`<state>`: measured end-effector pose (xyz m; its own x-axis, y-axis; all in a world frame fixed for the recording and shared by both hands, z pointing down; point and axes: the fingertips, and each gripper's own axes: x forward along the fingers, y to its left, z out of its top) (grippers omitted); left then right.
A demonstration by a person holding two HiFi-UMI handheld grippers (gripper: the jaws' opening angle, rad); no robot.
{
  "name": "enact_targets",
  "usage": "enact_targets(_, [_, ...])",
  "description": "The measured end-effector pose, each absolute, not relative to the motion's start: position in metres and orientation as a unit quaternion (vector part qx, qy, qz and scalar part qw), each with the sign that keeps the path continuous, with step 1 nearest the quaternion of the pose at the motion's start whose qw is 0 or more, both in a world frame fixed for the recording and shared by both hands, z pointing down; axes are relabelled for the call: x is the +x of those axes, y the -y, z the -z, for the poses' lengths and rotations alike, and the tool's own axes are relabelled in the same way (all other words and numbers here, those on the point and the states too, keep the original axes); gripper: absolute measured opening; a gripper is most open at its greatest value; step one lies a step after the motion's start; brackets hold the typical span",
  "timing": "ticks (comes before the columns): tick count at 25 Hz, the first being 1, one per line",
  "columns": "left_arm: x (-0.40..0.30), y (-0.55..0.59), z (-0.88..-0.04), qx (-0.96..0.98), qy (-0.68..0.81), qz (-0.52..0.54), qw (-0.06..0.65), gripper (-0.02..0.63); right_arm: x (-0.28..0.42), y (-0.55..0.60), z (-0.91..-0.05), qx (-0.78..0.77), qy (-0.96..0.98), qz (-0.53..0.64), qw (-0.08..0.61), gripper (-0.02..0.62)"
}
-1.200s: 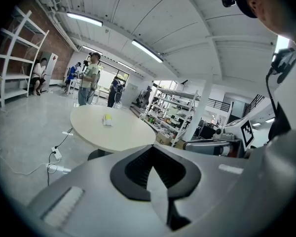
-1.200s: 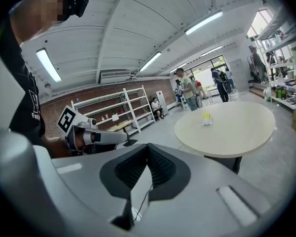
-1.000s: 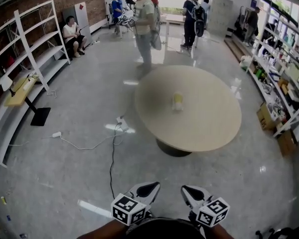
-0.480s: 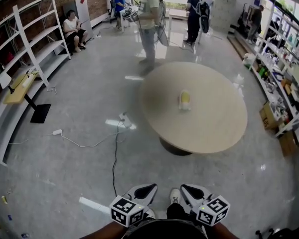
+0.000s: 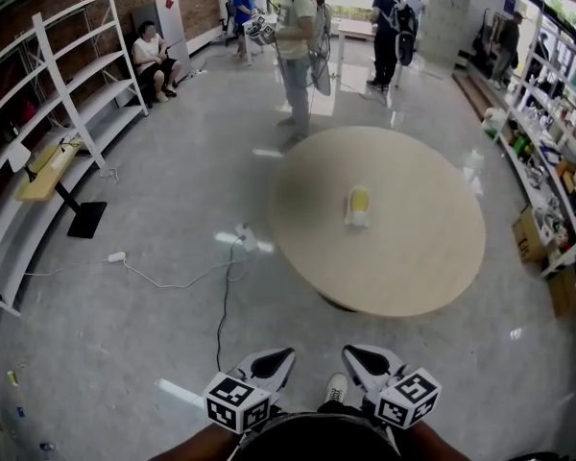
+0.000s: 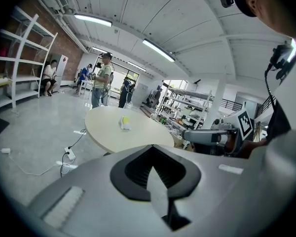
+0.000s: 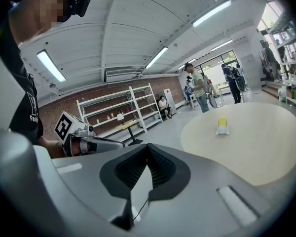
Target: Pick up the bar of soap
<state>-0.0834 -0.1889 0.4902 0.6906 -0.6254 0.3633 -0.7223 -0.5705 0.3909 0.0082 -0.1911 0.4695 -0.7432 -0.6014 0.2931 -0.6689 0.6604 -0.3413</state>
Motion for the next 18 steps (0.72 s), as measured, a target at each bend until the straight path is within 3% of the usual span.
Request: enact_targets(18, [0.065, 0.309, -0.466, 0.889, 0.385, -0.097, 0.228, 0.007, 0.199, 0.309, -0.487, 0.393, 0.887, -0.234, 0.065, 0.006])
